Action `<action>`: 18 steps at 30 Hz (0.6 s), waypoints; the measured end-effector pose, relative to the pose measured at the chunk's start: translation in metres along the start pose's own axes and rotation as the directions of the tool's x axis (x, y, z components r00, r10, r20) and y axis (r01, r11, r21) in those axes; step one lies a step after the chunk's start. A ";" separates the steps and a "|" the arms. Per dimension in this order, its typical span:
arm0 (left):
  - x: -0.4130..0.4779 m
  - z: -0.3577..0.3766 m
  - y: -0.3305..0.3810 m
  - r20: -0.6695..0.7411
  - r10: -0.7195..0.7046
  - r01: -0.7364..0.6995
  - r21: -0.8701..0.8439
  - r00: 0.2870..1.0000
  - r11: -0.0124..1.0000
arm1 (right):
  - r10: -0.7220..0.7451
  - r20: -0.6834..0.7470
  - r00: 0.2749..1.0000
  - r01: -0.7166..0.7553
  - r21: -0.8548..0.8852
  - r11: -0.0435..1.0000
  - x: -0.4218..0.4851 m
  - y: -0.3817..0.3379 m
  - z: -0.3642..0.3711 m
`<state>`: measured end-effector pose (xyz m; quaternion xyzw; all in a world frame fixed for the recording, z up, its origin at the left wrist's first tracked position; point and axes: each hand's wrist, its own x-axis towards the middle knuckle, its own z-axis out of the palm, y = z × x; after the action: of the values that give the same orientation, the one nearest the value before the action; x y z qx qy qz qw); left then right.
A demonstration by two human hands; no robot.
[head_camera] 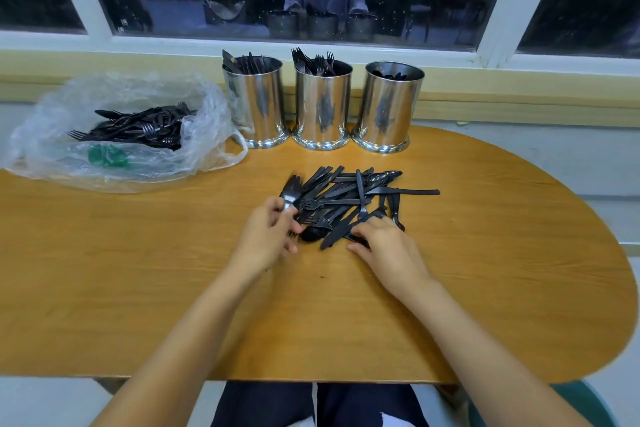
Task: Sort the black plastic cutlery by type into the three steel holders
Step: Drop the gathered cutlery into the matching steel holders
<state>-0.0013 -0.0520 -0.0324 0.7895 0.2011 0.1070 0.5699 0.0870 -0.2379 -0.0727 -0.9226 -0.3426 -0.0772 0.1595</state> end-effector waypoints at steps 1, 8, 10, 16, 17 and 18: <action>0.004 -0.007 -0.001 -0.010 -0.037 0.035 -0.093 0.999 0.995 | -0.015 0.003 1.000 0.015 -0.032 0.999 0.004 -0.001 0.002; 0.040 -0.028 -0.010 0.007 -0.212 0.195 -0.422 0.977 0.886 | -0.087 0.041 0.995 0.093 -0.206 0.974 0.030 -0.008 0.008; 0.050 -0.025 -0.010 0.032 -0.250 0.229 -0.523 0.968 0.821 | 0.006 0.037 0.999 -0.003 -0.083 0.997 0.039 -0.008 0.002; 0.076 0.002 -0.001 0.075 -0.257 0.241 -0.659 0.964 0.713 | 0.365 0.231 0.902 -0.390 0.799 0.458 0.070 -0.021 -0.009; 0.078 0.008 0.001 0.089 -0.248 0.242 -0.670 0.965 0.702 | 0.347 0.266 0.899 -0.390 0.846 0.363 0.073 -0.026 -0.007; 0.079 0.014 0.004 0.103 -0.238 0.243 -0.677 0.966 0.695 | 0.331 0.275 0.903 -0.381 0.868 0.319 0.076 -0.030 -0.004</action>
<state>0.0757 -0.0299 -0.0383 0.4912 0.2466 0.0950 0.8300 0.1242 -0.1712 -0.0425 -0.7397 -0.1212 0.1789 0.6373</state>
